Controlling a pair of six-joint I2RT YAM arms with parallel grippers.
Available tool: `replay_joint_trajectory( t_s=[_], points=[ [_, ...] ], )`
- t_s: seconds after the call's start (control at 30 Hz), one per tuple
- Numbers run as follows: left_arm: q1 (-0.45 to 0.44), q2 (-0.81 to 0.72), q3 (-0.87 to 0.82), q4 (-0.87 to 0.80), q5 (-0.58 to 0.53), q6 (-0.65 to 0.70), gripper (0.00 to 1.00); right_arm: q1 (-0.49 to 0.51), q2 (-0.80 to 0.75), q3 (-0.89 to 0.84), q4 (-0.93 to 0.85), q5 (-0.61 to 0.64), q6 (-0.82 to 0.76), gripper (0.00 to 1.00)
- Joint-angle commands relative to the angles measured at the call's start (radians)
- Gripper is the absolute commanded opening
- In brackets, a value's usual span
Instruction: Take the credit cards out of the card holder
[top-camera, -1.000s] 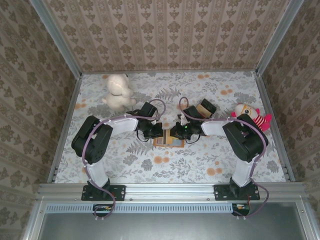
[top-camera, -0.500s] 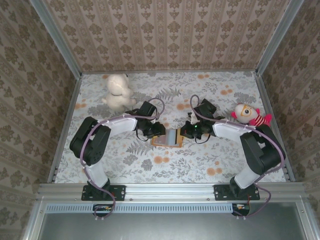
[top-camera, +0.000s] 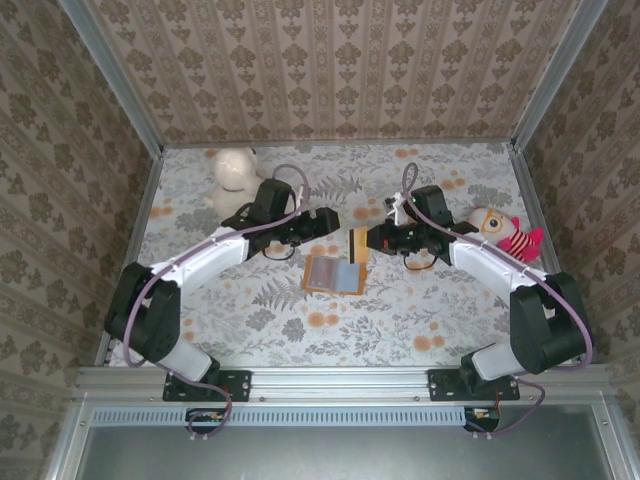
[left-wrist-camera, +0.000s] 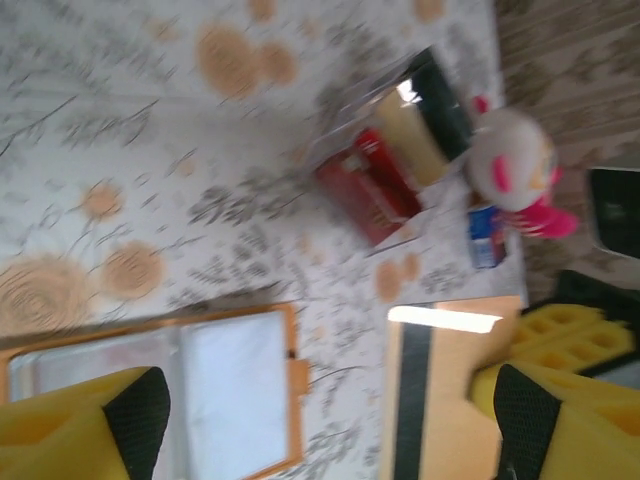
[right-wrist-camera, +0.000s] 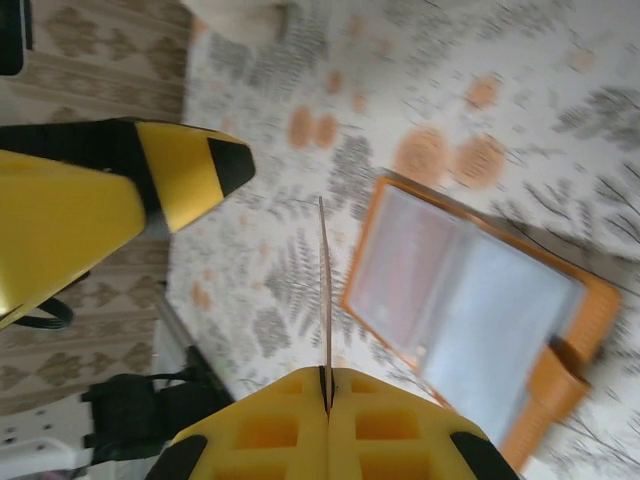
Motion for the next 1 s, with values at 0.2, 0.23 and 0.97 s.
replay_joint_trajectory(
  t_s=[0.2,0.23,0.97],
  points=[
    [0.000,-0.035,-0.012,0.273,0.231,-0.130,0.90,-0.031,0.087,0.155,0.324,-0.304,0.208,0.00],
    [0.000,-0.036,-0.006,0.263,0.226,-0.120,0.89,-0.036,0.092,0.180,0.291,-0.304,0.185,0.00],
    [0.047,-0.056,0.026,-0.202,-0.240,0.149,1.00,-0.120,0.107,0.503,-0.518,0.526,-0.783,0.00]
  ],
)
